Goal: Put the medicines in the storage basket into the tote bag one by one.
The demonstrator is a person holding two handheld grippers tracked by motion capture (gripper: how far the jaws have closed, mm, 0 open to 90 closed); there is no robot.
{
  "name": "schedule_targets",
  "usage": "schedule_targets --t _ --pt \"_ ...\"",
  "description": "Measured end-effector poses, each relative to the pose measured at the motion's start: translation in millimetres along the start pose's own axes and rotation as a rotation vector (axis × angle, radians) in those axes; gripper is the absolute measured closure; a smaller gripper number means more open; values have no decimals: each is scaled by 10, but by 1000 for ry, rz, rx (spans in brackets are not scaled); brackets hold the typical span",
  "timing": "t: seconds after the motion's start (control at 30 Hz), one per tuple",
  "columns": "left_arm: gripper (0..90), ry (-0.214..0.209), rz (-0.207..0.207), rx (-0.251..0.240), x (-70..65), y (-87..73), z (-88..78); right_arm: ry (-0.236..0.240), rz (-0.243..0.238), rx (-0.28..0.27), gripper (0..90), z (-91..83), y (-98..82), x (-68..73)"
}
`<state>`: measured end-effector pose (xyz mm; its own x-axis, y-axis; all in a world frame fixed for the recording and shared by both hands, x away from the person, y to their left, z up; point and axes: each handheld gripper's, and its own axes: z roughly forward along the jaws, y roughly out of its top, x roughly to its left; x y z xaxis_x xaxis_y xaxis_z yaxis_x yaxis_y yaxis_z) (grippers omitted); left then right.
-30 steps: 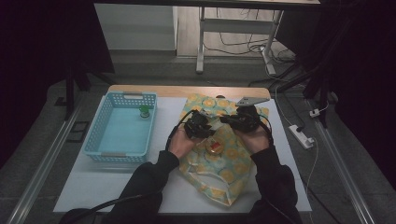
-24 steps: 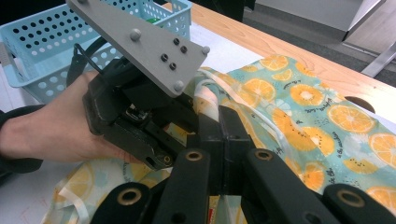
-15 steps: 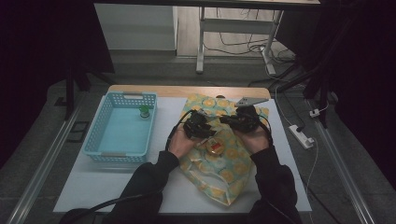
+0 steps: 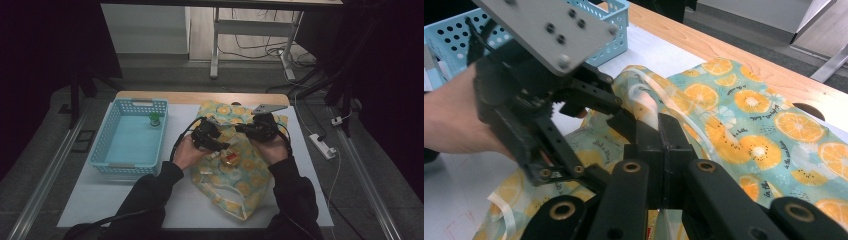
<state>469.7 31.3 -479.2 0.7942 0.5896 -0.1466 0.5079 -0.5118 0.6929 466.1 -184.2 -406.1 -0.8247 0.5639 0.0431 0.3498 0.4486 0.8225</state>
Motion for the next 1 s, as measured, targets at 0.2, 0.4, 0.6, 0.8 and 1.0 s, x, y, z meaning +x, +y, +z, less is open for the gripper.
schedule_targets --t 0.2,0.4,0.6,0.8,1.0 --pt "257 -18 2 6 -15 -15 -118 1 -1 1 897 1 0 2" --pt "186 -3 -1 10 -6 -33 -249 1 -1 2 897 3 -1 2" --pt "113 -3 -19 11 44 -68 -371 -1 -1 4 898 6 -3 3" --pt "42 -11 -32 5 128 -147 -498 -1 0 5 897 6 -4 1" --pt "20 -21 -52 -26 253 -230 -675 0 0 6 897 14 -6 1"
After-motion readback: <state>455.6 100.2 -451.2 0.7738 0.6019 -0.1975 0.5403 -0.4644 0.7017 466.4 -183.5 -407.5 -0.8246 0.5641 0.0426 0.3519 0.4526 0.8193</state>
